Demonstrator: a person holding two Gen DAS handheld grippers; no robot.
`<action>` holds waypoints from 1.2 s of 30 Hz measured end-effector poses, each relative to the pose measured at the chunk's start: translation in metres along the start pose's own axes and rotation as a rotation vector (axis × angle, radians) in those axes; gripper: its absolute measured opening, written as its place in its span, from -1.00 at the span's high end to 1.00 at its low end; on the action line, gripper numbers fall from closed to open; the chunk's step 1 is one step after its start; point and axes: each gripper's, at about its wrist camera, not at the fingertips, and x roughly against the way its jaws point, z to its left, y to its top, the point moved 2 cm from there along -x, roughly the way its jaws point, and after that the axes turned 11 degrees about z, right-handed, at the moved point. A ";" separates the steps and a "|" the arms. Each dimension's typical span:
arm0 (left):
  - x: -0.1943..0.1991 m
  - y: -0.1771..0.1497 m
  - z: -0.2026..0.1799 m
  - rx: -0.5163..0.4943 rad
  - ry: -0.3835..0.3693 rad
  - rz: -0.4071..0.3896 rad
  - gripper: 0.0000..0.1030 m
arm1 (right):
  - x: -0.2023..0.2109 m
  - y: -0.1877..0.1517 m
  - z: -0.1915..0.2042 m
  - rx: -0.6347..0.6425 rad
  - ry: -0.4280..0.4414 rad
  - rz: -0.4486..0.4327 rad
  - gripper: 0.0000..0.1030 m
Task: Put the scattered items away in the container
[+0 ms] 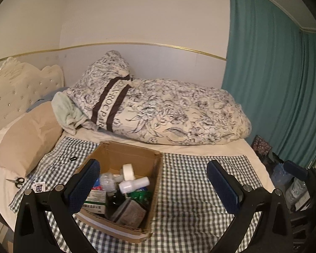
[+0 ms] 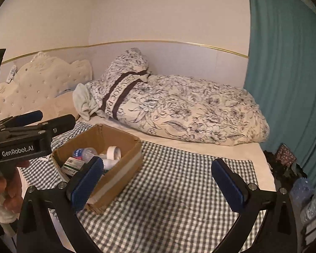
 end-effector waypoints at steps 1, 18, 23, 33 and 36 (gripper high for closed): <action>0.000 -0.001 -0.005 -0.007 0.001 0.001 -1.00 | 0.002 -0.002 -0.004 -0.004 -0.004 -0.002 -1.00; -0.014 -0.012 -0.093 -0.090 -0.060 0.022 -1.00 | 0.022 -0.036 -0.098 -0.111 -0.125 0.019 -1.00; -0.018 -0.016 -0.117 -0.122 -0.066 0.026 -1.00 | 0.025 -0.045 -0.124 -0.153 -0.155 0.030 -1.00; -0.028 -0.029 -0.139 -0.155 -0.061 0.043 -1.00 | 0.022 -0.059 -0.154 -0.208 -0.166 0.040 -1.00; -0.030 -0.032 -0.140 -0.156 -0.057 0.048 -1.00 | 0.020 -0.062 -0.158 -0.218 -0.158 0.042 -1.00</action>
